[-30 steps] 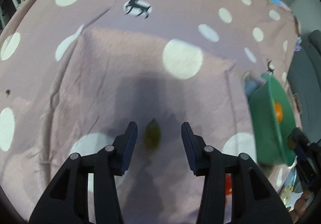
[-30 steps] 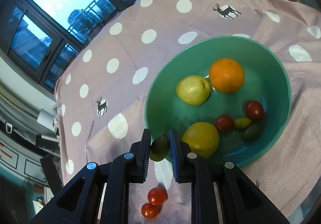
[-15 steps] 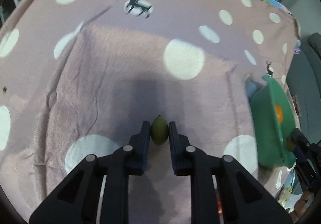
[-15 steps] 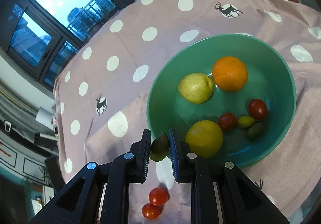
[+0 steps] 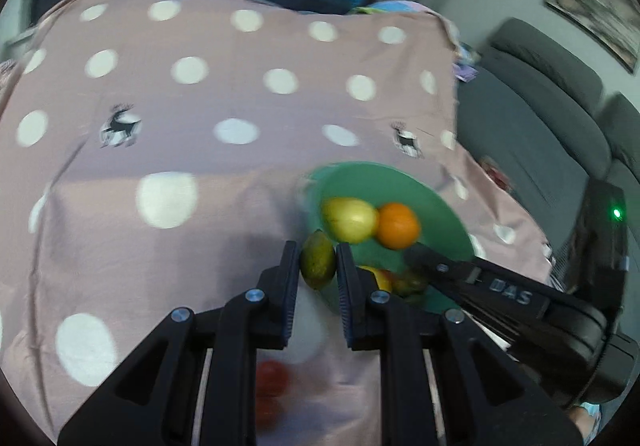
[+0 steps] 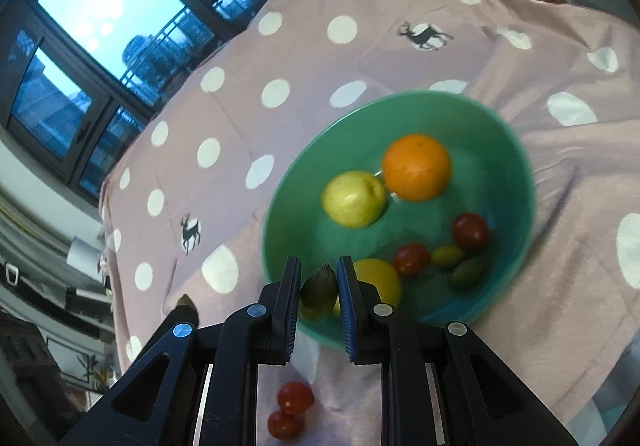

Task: Organize fruits
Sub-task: 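Lower the green fruit into the bowl and open the right gripper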

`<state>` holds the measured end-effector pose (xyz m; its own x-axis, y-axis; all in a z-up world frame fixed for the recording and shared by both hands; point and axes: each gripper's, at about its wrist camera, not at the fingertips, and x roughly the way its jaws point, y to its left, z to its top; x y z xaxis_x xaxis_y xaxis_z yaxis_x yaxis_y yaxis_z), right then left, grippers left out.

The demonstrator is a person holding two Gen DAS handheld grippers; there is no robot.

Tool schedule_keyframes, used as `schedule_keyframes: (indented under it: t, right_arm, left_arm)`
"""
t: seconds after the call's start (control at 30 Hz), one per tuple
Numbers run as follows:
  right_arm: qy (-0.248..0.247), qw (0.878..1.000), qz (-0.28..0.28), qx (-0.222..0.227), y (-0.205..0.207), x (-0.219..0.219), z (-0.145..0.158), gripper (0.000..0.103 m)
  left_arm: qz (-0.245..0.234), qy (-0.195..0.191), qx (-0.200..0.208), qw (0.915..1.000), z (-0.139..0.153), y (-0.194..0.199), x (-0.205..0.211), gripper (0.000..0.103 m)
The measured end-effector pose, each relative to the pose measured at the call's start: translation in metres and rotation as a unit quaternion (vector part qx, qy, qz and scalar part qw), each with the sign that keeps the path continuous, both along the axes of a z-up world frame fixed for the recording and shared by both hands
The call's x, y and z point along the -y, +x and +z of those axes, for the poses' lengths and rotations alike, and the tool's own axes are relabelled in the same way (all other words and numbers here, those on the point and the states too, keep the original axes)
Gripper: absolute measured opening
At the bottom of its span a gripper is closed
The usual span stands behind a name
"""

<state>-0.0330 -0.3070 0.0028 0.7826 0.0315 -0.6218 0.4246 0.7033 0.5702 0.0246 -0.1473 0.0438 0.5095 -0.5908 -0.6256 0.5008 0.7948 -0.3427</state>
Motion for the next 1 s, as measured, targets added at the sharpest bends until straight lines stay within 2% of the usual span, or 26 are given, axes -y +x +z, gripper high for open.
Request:
schedule_keyframes:
  t: [0.17, 0.33, 1.0]
  right_arm:
    - [-0.007, 0.999, -0.036, -0.008, -0.012, 0.015, 0.001, 0.020]
    - [-0.011, 0.998, -0.056, -0.018, -0.019, 0.028, -0.002, 0.020]
    - [-0.017, 0.997, -0.057, -0.047, -0.016, 0.042, -0.010, 0.021]
  left_arm:
    - [-0.034, 0.011, 0.006, 0.9994, -0.004, -0.005, 0.029, 0.018]
    - [-0.055, 0.002, -0.010, 0.9985, -0.011, -0.004, 0.043, 0.018]
    - [-0.073, 0.013, -0.040, 0.9964, -0.028, -0.003, 0.071, 0.018]
